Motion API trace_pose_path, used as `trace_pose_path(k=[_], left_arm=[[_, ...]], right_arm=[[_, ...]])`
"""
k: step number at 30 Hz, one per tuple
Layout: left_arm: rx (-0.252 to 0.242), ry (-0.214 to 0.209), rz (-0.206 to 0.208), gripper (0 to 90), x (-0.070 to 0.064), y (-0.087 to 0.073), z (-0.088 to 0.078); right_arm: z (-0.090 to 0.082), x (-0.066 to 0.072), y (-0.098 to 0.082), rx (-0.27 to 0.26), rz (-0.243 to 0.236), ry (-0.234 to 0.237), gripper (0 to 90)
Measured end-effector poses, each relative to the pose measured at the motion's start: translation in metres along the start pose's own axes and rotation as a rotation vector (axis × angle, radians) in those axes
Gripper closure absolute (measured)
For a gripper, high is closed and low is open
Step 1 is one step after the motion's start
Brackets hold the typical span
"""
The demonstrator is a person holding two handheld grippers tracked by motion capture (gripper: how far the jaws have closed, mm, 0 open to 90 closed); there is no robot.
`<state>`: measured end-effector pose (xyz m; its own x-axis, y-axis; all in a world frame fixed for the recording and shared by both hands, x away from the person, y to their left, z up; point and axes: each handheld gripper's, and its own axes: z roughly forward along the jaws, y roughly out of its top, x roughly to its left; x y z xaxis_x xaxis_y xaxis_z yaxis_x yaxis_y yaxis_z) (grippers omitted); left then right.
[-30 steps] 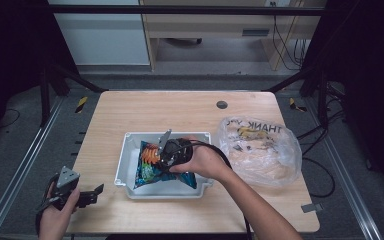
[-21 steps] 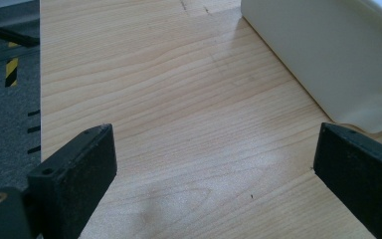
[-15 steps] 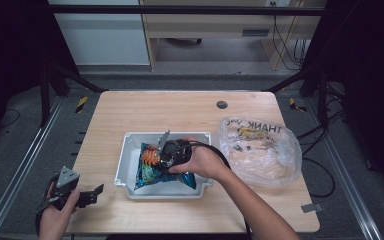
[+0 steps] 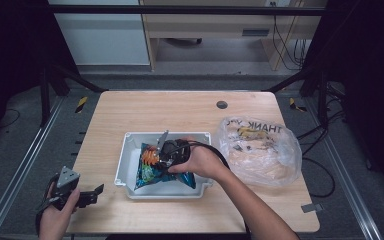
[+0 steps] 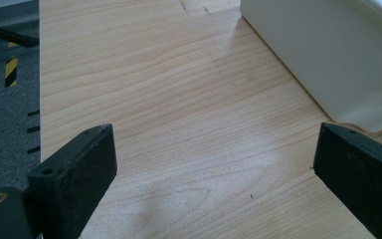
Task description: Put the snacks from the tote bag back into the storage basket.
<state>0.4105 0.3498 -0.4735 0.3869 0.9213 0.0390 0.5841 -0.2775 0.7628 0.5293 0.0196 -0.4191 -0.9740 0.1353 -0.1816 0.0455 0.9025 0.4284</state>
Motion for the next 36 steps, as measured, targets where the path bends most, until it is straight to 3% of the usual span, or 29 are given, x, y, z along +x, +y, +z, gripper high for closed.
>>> trace_pose_path(k=[16,27,36], left_arm=[[-0.002,-0.001,0.000,3.2,-0.0002,0.0002,0.0002],[-0.001,-0.001,0.001,3.1,-0.0002,0.0002,0.0002],[0.000,-0.001,0.001,3.2,0.0001,0.0003,0.0001]], right_arm=[[0.0044,-0.0004,0.0025,0.007,-0.017,-0.016,37.5],[0.0060,-0.0003,0.0030,-0.002,0.010,-0.021,35.3],[0.0036,0.0003,0.0022,-0.034,0.054,-0.026,19.4]])
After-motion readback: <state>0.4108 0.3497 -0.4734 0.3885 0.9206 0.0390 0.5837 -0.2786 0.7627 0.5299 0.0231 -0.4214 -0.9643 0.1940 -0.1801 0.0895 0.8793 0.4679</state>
